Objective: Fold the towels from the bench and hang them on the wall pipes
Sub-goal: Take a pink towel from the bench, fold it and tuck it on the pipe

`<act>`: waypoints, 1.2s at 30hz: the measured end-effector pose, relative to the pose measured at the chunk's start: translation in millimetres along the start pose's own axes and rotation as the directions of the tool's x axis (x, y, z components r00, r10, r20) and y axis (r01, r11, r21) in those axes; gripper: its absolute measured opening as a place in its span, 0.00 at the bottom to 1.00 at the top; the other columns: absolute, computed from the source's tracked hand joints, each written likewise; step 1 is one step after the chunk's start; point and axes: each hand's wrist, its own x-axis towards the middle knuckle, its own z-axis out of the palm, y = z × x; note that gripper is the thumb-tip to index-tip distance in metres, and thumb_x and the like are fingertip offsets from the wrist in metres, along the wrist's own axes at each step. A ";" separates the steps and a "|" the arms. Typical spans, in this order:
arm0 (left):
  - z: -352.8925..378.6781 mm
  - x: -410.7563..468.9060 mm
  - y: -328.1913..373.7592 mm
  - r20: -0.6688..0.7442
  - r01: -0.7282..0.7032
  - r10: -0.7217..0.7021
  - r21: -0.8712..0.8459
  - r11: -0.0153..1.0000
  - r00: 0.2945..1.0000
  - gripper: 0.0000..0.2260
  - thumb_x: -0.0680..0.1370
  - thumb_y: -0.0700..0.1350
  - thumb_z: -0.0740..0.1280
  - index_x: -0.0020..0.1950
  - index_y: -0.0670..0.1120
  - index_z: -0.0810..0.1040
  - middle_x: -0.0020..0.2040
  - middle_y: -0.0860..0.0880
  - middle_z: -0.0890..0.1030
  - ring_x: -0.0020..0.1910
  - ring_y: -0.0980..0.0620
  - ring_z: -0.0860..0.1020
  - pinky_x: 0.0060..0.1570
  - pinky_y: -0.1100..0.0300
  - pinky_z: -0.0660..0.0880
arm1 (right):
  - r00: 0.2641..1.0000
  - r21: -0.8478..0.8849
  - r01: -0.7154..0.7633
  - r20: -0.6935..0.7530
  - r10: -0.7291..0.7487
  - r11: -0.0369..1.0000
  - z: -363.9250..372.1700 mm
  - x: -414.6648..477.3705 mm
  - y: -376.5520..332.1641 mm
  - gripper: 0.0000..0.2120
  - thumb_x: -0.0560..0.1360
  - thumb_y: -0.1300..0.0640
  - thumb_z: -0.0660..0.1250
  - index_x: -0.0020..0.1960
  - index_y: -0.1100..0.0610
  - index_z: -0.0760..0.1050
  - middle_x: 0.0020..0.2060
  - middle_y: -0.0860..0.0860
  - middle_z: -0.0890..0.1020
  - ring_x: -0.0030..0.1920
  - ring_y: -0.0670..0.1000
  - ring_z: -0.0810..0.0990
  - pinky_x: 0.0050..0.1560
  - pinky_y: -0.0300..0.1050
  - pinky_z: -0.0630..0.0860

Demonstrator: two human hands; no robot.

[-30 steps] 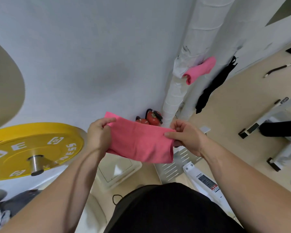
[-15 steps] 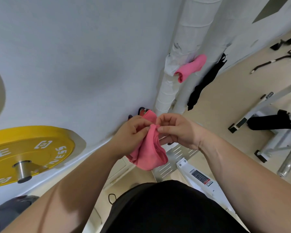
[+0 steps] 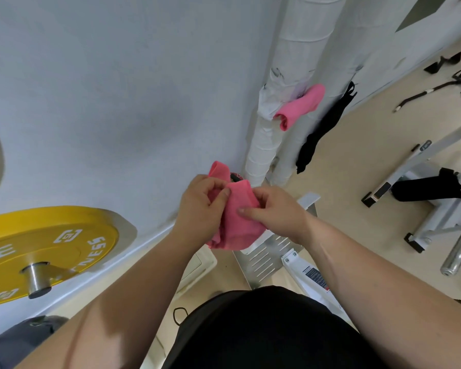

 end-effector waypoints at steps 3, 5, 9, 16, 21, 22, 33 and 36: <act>-11.6 -2.7 -10.8 -0.027 0.116 -0.121 -0.130 0.985 0.992 0.13 0.80 0.38 0.65 0.50 0.57 0.83 0.54 0.56 0.81 0.52 0.67 0.77 0.55 0.67 0.73 | 0.980 -0.022 -0.063 -0.188 0.058 0.998 -4.0 8.1 15.2 0.12 0.75 0.52 0.70 0.51 0.60 0.81 0.44 0.60 0.84 0.42 0.49 0.78 0.50 0.59 0.79; -21.9 -5.2 -24.2 -0.037 0.210 -0.217 -0.150 0.966 0.975 0.19 0.80 0.35 0.61 0.60 0.56 0.82 0.60 0.57 0.81 0.56 0.67 0.76 0.57 0.67 0.73 | 0.930 -0.046 -0.140 -0.348 0.116 0.989 -9.8 10.0 25.4 0.09 0.78 0.54 0.68 0.48 0.60 0.80 0.45 0.62 0.84 0.41 0.51 0.77 0.49 0.58 0.79; -38.0 -14.1 -45.9 -0.063 0.380 -0.402 -0.223 0.898 0.914 0.28 0.80 0.36 0.59 0.73 0.64 0.70 0.61 0.54 0.80 0.58 0.56 0.78 0.57 0.58 0.76 | 0.862 -0.080 -0.209 -0.485 0.145 0.975 -13.6 6.2 38.0 0.05 0.81 0.57 0.63 0.48 0.52 0.77 0.39 0.50 0.81 0.42 0.55 0.78 0.42 0.50 0.74; -20.5 -32.4 -19.5 0.010 0.352 -0.375 -0.370 0.860 0.927 0.32 0.82 0.36 0.62 0.78 0.64 0.60 0.55 0.56 0.85 0.47 0.61 0.84 0.43 0.65 0.81 | 0.918 -0.252 -0.116 -0.396 0.007 0.961 25.7 8.4 16.8 0.12 0.83 0.57 0.59 0.63 0.56 0.75 0.52 0.54 0.82 0.52 0.56 0.79 0.52 0.48 0.72; -1.2 -39.8 -0.3 0.020 0.282 -0.306 -0.451 0.847 0.952 0.34 0.82 0.38 0.63 0.80 0.64 0.56 0.58 0.55 0.86 0.63 0.52 0.81 0.59 0.53 0.80 | 0.950 -0.235 0.124 -0.253 -0.184 0.964 48.5 -0.2 -5.9 0.18 0.82 0.58 0.59 0.71 0.54 0.72 0.61 0.51 0.81 0.61 0.50 0.78 0.65 0.48 0.73; 0.3 -39.4 1.9 0.018 0.276 -0.300 -0.448 0.850 0.954 0.34 0.81 0.40 0.64 0.80 0.64 0.54 0.57 0.57 0.86 0.67 0.50 0.78 0.65 0.47 0.77 | 0.952 -0.242 0.159 -0.221 -0.214 0.957 50.4 -1.8 -8.0 0.20 0.82 0.56 0.59 0.73 0.52 0.70 0.64 0.50 0.79 0.64 0.48 0.77 0.67 0.49 0.72; -4.5 -34.2 11.6 0.007 0.260 -0.289 -0.455 0.852 0.957 0.44 0.77 0.42 0.74 0.83 0.58 0.49 0.50 0.57 0.87 0.48 0.56 0.86 0.44 0.62 0.83 | 0.993 0.041 0.113 0.027 -0.114 0.993 39.2 -32.6 -16.5 0.27 0.75 0.70 0.53 0.70 0.55 0.73 0.60 0.53 0.82 0.60 0.48 0.81 0.65 0.52 0.77; -8.6 -33.4 10.3 0.041 0.267 -0.275 -0.412 0.871 0.961 0.42 0.76 0.38 0.72 0.82 0.58 0.53 0.48 0.54 0.87 0.43 0.54 0.86 0.38 0.66 0.80 | 0.990 0.153 0.046 0.122 -0.065 0.987 32.5 -38.5 -19.2 0.36 0.76 0.77 0.51 0.78 0.50 0.59 0.68 0.47 0.78 0.61 0.38 0.79 0.58 0.38 0.76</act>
